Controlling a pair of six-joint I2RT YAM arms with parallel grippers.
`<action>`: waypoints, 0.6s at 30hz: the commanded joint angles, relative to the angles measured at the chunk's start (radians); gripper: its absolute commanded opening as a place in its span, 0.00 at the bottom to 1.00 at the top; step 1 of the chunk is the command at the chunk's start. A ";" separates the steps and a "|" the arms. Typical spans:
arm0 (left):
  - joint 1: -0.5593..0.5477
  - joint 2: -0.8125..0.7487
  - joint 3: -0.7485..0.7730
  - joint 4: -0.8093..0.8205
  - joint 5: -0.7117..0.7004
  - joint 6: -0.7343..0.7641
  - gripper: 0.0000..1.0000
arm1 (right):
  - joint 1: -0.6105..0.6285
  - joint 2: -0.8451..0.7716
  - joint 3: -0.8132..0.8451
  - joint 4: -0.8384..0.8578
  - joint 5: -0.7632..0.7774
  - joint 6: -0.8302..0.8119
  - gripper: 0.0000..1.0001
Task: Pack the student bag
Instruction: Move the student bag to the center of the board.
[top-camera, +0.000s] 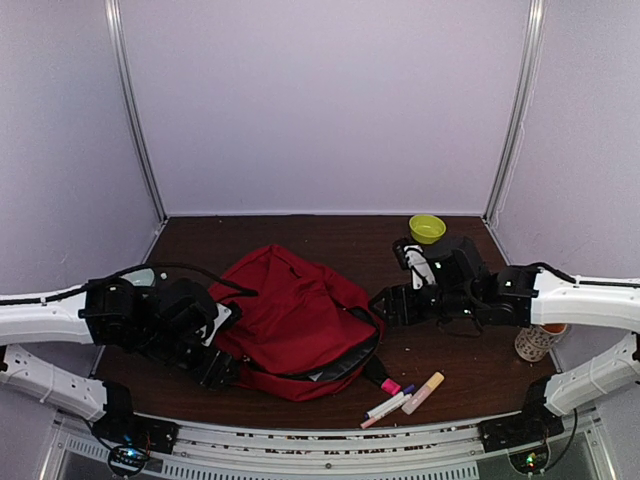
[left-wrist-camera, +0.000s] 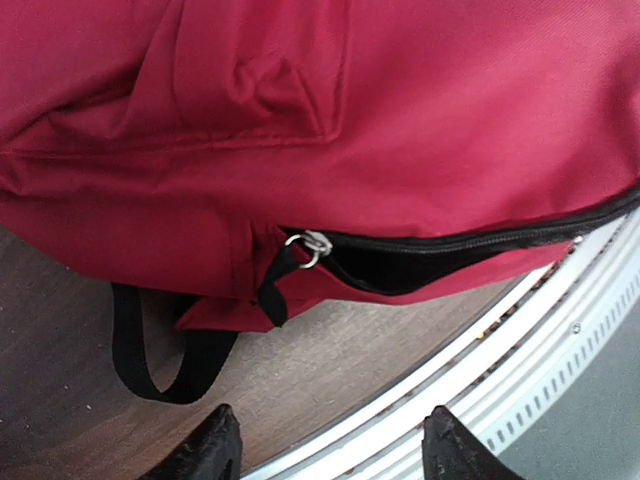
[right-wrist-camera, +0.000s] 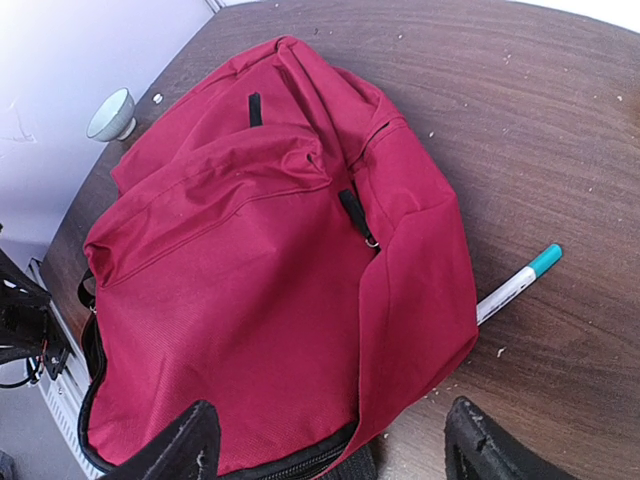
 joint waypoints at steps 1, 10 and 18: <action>0.027 0.047 -0.033 0.112 -0.024 -0.031 0.58 | -0.004 0.008 0.024 0.018 -0.040 0.013 0.77; 0.084 0.253 -0.034 0.205 -0.038 0.045 0.48 | -0.004 -0.079 -0.067 0.029 -0.025 0.052 0.76; 0.113 0.303 -0.053 0.261 -0.054 0.063 0.38 | -0.004 -0.101 -0.084 0.022 -0.022 0.062 0.76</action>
